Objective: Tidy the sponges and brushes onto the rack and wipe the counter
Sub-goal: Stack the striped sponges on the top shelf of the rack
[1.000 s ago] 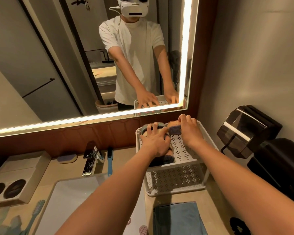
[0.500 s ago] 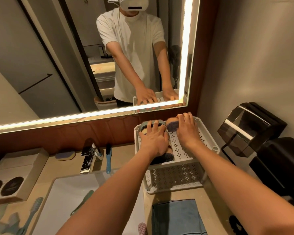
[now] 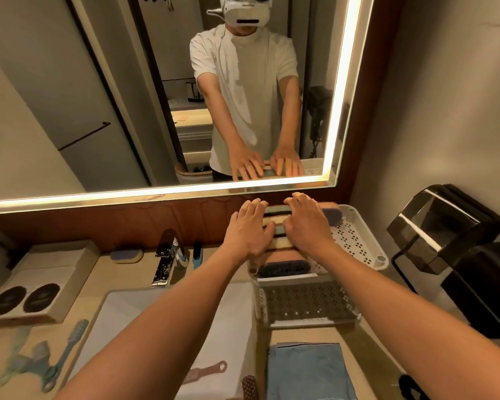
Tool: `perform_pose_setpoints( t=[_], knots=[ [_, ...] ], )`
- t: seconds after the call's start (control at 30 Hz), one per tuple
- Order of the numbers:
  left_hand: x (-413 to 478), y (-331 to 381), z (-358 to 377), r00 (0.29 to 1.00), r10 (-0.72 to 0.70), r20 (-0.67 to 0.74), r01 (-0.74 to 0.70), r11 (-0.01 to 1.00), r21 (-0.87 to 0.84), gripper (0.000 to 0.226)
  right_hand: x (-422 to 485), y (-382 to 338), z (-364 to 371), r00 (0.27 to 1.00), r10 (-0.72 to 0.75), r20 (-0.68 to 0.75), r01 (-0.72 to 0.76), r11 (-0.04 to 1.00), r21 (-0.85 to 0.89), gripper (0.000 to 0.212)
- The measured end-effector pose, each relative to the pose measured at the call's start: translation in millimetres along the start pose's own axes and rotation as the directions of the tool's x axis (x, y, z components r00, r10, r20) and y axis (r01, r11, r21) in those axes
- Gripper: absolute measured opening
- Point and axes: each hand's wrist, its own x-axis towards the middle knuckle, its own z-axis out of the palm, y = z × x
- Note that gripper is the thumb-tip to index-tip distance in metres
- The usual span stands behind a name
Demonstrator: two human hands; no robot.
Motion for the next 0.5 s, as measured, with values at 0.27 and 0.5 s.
perform_pose_setpoints(
  t=[0.27, 0.5],
  knots=[
    [-41.0, -70.4, -32.6, 0.991, -0.124, -0.057, 0.127, 0.990, 0.061, 0.066, 12.5, -79.6, 14.5, 0.990, -0.138, 0.015, 0.138, 0.990, 0.019, 0.046],
    [-80.3, -158.6, -64.5, 0.986, -0.163, -0.044, 0.169, 0.966, 0.197, 0.065, 19.1, -150.1, 52.2, 0.977, -0.194, 0.089, 0.188, 0.980, 0.067, 0.052]
  ],
)
